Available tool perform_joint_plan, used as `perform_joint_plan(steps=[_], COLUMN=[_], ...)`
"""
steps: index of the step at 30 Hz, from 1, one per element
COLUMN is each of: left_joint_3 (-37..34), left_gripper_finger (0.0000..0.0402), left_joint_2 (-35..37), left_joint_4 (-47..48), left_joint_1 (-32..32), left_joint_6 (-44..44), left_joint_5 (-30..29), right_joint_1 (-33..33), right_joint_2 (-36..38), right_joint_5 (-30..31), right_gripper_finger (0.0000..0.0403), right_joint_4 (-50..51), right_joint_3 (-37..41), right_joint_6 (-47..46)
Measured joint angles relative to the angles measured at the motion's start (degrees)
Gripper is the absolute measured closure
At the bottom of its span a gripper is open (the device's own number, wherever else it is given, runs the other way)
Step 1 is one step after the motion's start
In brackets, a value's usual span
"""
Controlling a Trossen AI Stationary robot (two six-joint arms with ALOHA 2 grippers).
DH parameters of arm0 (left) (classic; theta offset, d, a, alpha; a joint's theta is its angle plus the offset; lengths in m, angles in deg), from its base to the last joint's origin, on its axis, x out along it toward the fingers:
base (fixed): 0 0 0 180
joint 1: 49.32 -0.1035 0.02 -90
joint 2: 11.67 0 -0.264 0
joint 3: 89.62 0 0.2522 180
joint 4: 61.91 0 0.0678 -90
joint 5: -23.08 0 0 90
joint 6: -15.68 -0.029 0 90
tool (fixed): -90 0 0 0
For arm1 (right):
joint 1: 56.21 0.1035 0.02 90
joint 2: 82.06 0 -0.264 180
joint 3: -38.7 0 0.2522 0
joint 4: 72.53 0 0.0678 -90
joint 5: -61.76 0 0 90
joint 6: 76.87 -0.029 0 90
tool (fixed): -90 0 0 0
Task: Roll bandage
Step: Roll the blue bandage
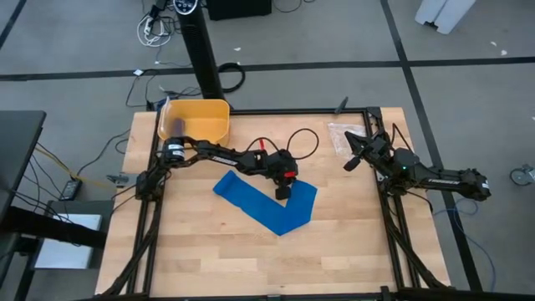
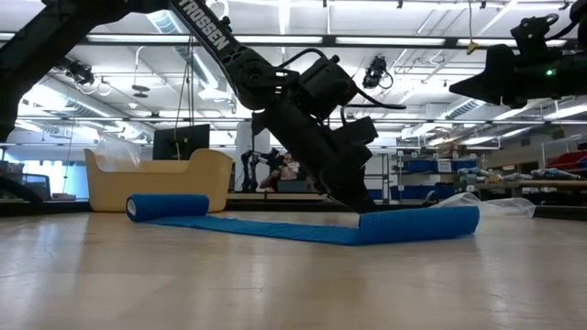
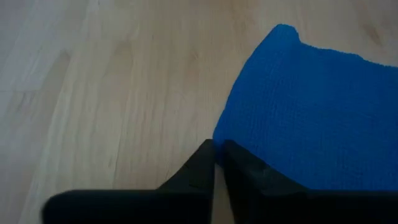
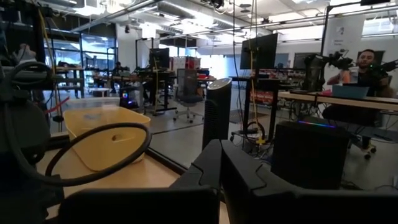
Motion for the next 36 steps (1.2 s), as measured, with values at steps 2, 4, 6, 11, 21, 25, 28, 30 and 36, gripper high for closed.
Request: perform_joint_plan(steps=[2, 4, 6, 11, 21, 25, 28, 30, 36], left_joint_3=[0.0, 0.0, -0.04, -0.14, 3.4, 5.17, 6.15, 7.24, 7.91], left_gripper_finger=[0.039, 0.0394, 0.0397, 0.0398, 0.04, 0.04, 0.0401, 0.0401, 0.0401], left_joint_2=[-0.04, -0.04, 0.31, 3.12, 6.15, 6.17, 6.17, 6.17, 6.17], left_joint_4=[-0.09, -0.12, 0.11, 0.82, 0.55, 0.67, 0.57, 0.37, -1.36], left_joint_1=[0.28, 0.66, 1.39, 4.11, 10.79, 14.33, 16.87, 18.32, 21.88], left_joint_6=[0.0, 0.18, 0.22, 1.41, 4.63, 5.16, 6.03, 6.71, 9.75], left_joint_5=[-0.25, -0.36, -0.66, -1.06, -4.93, -5.9, -7.7, -7.72, -9.37], right_joint_1=[-0.02, -0.01, 0.0, 0.0, -0.02, 0.0, 0.0, 0.0, 0.0], right_joint_2=[0.02, 0.01, 0.0, 0.0, 0.02, 0.0, 0.01, 0.0, 0.02], right_joint_5=[0.0, -0.02, -0.02, -0.02, -0.04, -0.41, -2.04, -3.67, -8.83], right_gripper_finger=[0.0395, 0.0394, 0.0394, 0.0397, 0.0395, 0.0396, 0.0394, 0.0394, 0.0396], right_joint_4=[0.0, -0.01, 0.02, 0.04, 0.05, 0.03, 0.02, 0.02, -0.02], right_joint_3=[0.0, 0.0, 0.0, 0.0, 0.0, 0.0, 0.0, 0.0, 0.0], right_joint_6=[-0.02, -0.04, -0.08, -0.15, -0.16, -1.7, -1.97, -2.09, -6.43])
